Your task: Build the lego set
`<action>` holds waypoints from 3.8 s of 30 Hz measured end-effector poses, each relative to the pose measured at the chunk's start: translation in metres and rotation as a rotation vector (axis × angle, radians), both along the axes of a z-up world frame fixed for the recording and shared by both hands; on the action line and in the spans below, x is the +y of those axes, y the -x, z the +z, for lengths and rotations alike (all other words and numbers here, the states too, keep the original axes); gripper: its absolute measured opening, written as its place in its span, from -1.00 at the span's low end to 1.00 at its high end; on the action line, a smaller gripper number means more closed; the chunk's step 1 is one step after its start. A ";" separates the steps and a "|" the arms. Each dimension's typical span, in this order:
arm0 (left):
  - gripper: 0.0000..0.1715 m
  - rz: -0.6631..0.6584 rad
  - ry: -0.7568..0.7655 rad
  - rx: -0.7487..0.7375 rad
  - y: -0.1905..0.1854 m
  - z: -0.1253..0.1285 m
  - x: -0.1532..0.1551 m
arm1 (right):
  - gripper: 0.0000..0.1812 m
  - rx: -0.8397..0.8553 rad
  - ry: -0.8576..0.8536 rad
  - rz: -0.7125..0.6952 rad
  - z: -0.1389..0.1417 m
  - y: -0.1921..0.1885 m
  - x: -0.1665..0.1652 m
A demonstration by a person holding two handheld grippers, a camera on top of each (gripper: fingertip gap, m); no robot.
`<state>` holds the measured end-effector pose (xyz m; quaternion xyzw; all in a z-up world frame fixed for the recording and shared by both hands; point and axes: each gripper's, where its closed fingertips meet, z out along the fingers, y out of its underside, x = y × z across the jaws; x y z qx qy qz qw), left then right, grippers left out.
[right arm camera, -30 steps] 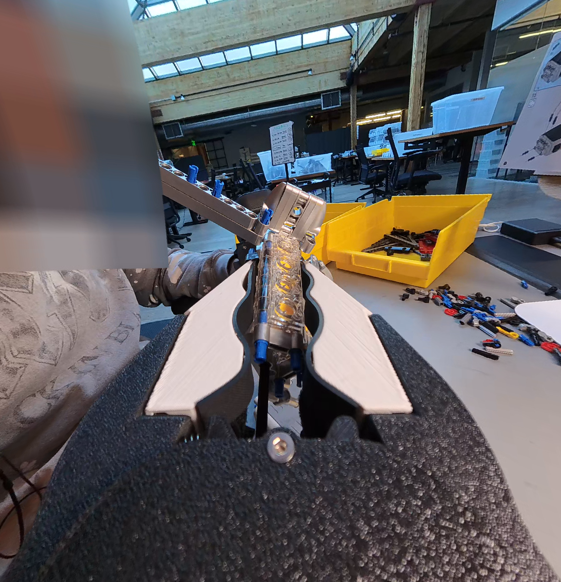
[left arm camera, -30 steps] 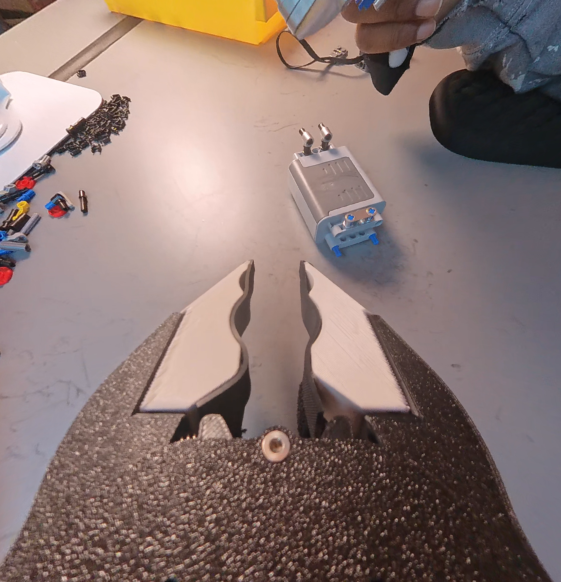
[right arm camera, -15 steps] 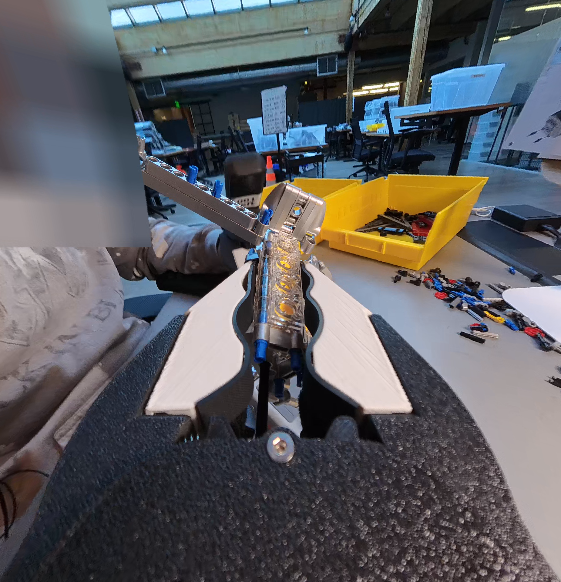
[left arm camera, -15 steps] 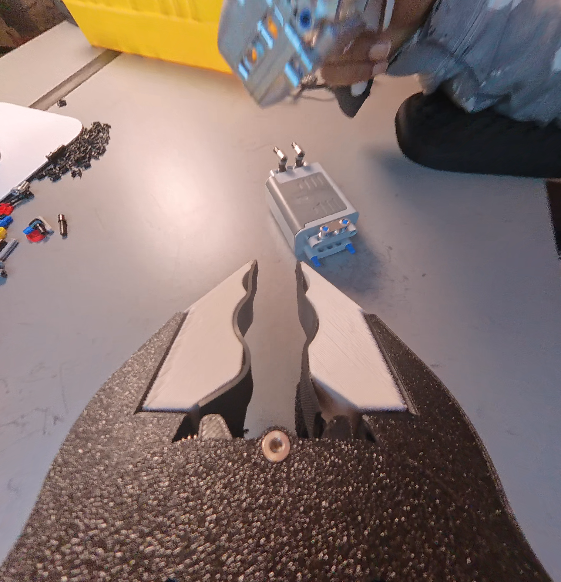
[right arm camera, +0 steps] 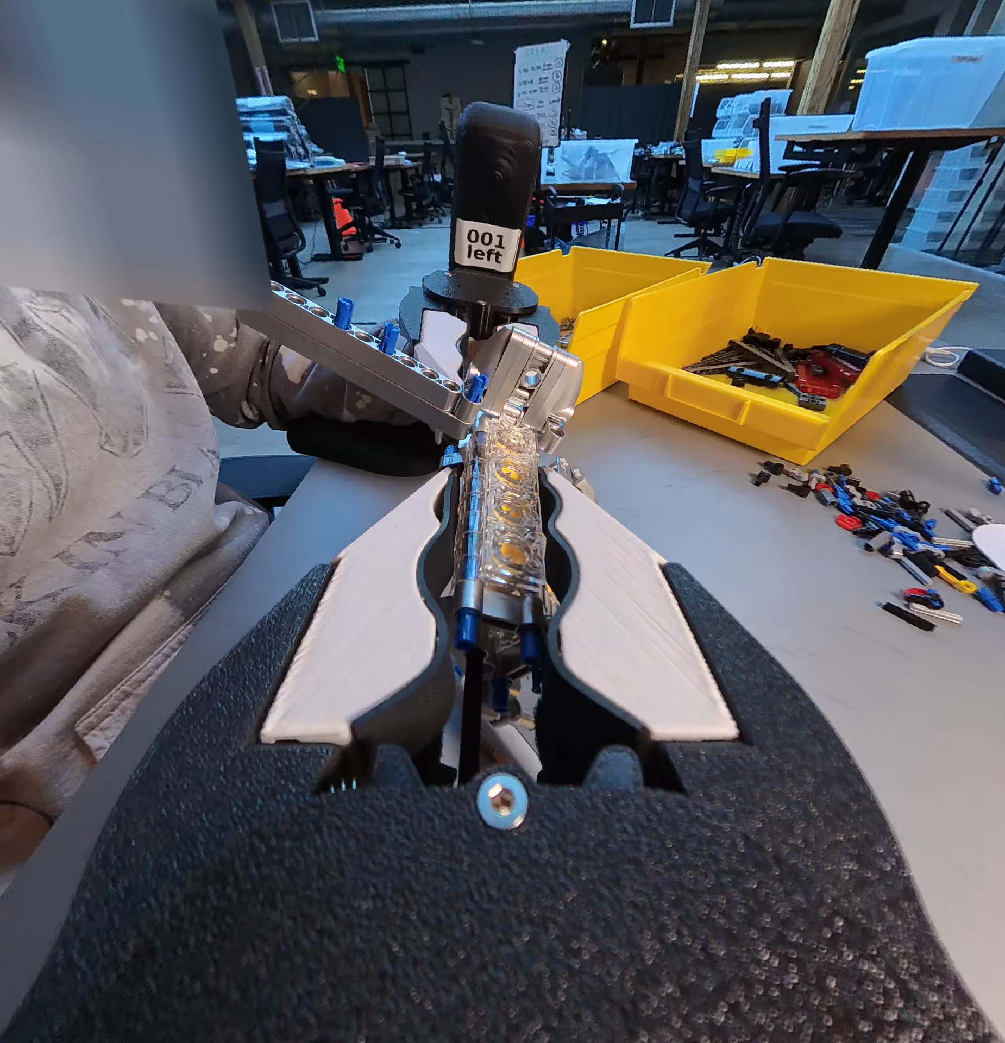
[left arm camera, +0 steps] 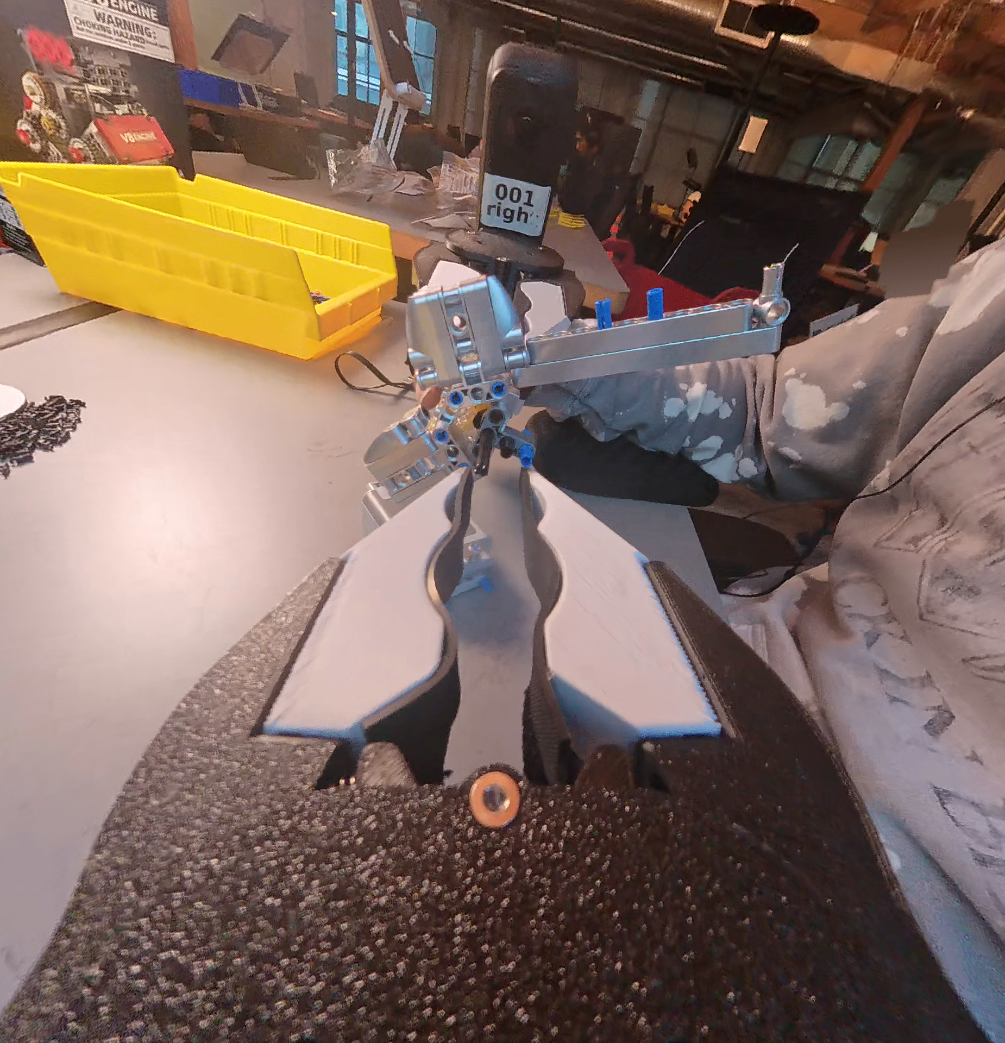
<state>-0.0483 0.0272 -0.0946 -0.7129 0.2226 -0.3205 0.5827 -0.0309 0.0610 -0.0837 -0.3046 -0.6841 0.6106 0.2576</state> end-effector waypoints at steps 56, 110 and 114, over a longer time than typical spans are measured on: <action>-0.76 0.099 0.105 0.346 -0.009 -0.056 0.011 | -0.73 0.349 -1.278 -0.416 -0.059 0.001 0.026; -0.96 0.246 0.256 0.374 -0.013 -0.080 0.021 | -0.71 0.229 -1.251 -0.200 -0.074 0.001 0.021; -0.96 0.278 0.269 0.356 -0.011 -0.082 0.022 | -0.42 0.119 -0.984 -0.236 -0.066 -0.009 0.029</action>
